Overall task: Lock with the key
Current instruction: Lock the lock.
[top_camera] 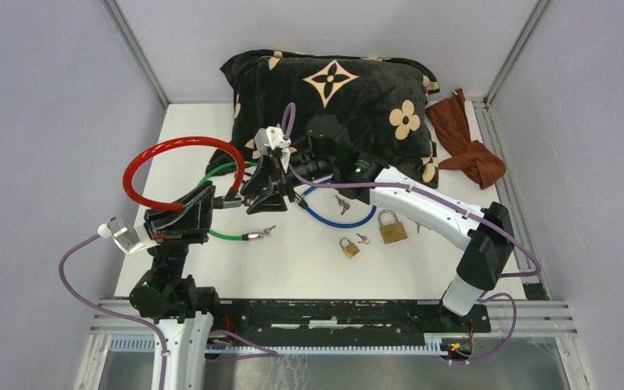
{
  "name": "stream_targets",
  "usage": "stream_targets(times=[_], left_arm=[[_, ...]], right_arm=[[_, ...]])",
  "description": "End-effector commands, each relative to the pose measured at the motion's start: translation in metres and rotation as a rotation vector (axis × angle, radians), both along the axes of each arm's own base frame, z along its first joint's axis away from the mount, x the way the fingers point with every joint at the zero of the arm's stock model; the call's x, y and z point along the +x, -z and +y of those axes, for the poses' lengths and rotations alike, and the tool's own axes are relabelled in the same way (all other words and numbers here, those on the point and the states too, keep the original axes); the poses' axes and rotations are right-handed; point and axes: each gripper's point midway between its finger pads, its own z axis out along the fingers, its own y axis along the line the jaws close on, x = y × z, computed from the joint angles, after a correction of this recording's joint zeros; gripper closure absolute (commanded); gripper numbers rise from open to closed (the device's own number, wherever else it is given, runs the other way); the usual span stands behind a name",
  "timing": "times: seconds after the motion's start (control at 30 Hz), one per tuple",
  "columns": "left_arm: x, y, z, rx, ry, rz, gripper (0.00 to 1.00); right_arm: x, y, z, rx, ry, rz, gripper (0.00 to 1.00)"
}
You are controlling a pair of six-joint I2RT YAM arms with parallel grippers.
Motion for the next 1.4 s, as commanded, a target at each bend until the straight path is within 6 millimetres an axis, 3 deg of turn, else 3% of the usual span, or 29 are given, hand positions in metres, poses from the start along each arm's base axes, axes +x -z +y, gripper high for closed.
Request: stream_targets(times=[0.0, 0.27, 0.47, 0.67, 0.73, 0.9, 1.07, 1.17, 1.27, 1.37], left_arm=[[-0.023, -0.026, 0.002, -0.003, -0.02, -0.104, 0.98], [-0.02, -0.024, 0.003, -0.01, -0.018, -0.09, 0.98], [-0.019, -0.023, 0.003, -0.01, -0.019, -0.086, 0.98], [-0.019, -0.022, 0.003, -0.011, -0.016, -0.082, 0.98], [-0.019, -0.023, 0.003, -0.014, -0.016, -0.082, 0.98], [-0.018, -0.022, 0.004, -0.025, -0.013, -0.076, 0.98], [-0.004, -0.014, 0.009, -0.11, 0.023, 0.033, 0.98], [0.01, -0.001, 0.014, -0.177, 0.04, 0.134, 0.98], [0.022, 0.013, 0.015, -0.221, 0.058, 0.225, 0.98], [0.028, 0.022, 0.015, -0.237, 0.071, 0.278, 0.98]], right_arm=[[-0.004, -0.016, 0.002, 0.015, -0.026, 0.026, 0.5], [-0.014, -0.015, 0.006, 0.021, -0.07, 0.038, 0.63], [-0.019, -0.02, 0.005, 0.029, -0.091, 0.039, 0.52], [-0.022, -0.028, 0.002, 0.042, -0.103, 0.037, 0.52], [-0.023, -0.03, 0.003, 0.046, -0.099, 0.036, 0.61], [-0.016, -0.026, 0.004, 0.04, -0.051, 0.024, 0.99], [-0.009, -0.034, 0.009, 0.082, 0.062, -0.047, 1.0], [0.007, -0.045, 0.01, 0.151, 0.249, -0.142, 1.0], [0.02, -0.06, 0.001, 0.231, 0.449, -0.277, 1.0], [0.019, -0.064, -0.006, 0.289, 0.528, -0.377, 1.0]])
